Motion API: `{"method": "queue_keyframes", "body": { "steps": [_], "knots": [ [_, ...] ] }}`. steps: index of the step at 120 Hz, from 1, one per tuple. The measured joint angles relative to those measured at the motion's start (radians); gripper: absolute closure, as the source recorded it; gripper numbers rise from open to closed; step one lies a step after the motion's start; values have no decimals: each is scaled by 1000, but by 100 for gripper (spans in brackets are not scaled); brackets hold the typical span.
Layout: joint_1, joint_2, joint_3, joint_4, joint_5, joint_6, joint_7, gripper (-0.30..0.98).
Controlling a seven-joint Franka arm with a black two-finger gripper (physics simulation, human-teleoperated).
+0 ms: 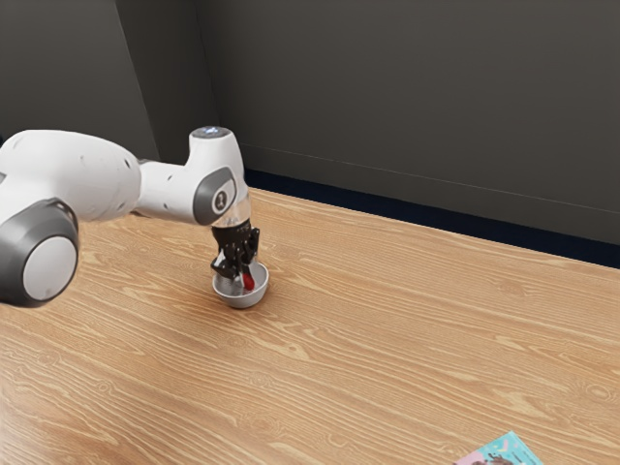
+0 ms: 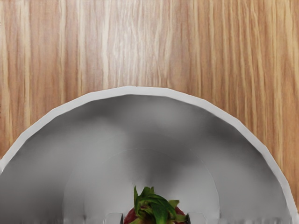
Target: Take strawberry from the bowl
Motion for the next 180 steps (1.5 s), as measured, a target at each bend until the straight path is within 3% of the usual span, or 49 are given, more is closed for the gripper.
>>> {"method": "queue_keyframes", "body": {
  "steps": [42, 70, 94, 156, 164, 180],
  "knots": [
    [-82, -142, 4, -9, 5, -41, 5, 70],
    [-193, -103, -30, 21, 1, -51, 9, 71],
    [-204, -31, -99, 89, 0, -52, 10, 72],
    [-201, 65, -115, 115, -5, -33, 12, 73],
    [-201, 71, -115, 115, -11, -28, 13, 69],
    [-202, 75, -115, 115, -22, -10, 15, 41]
  ]
}}
